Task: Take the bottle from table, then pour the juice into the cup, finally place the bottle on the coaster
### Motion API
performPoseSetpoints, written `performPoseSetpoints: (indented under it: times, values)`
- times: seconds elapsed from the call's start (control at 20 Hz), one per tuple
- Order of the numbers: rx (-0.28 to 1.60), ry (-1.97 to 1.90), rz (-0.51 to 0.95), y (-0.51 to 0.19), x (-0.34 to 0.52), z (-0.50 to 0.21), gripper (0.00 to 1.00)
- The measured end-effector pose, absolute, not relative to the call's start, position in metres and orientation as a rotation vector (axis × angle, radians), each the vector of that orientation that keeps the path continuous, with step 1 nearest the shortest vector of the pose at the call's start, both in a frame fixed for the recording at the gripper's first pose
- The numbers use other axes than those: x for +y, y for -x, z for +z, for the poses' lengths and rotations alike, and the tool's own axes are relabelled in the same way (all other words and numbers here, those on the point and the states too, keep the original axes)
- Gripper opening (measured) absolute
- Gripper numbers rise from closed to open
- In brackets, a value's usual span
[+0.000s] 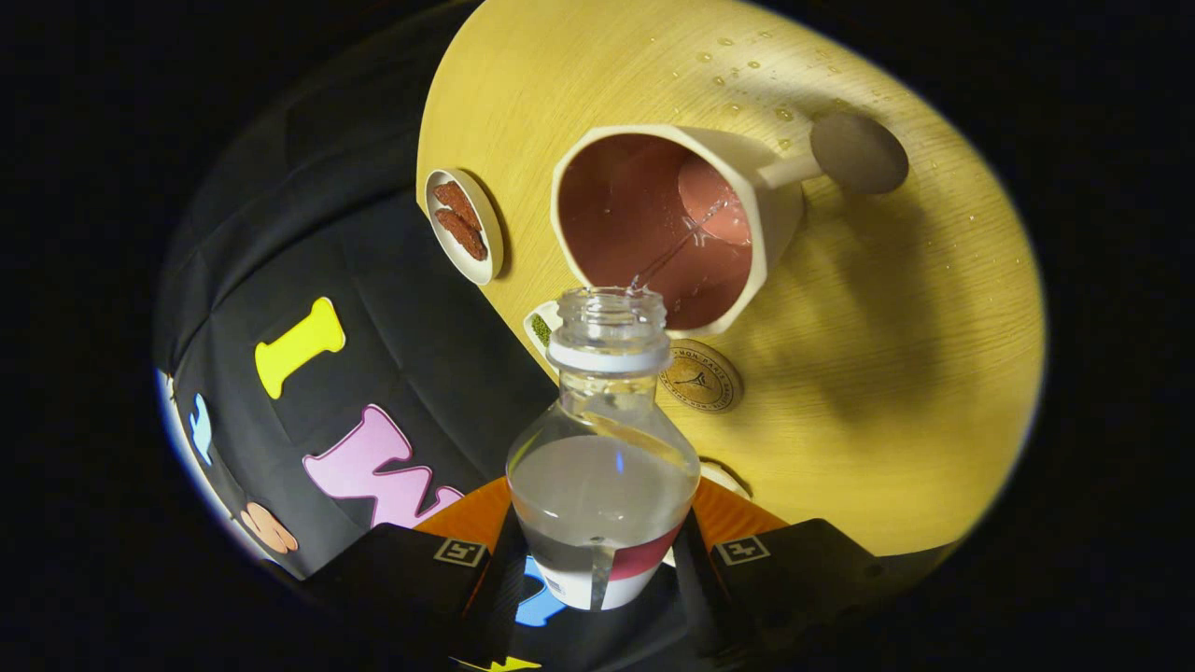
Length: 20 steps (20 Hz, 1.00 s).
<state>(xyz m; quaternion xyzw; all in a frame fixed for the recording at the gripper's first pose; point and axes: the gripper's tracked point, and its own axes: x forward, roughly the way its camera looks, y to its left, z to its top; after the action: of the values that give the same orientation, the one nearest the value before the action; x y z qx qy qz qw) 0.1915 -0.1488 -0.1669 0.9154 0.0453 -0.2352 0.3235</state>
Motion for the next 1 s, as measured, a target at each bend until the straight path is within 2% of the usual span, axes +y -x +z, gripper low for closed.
performPoseSetpoints:
  times: [1.0]
  values:
    - [0.027,-2.62,-0.651,-0.188,-0.174,-0.158,0.74]
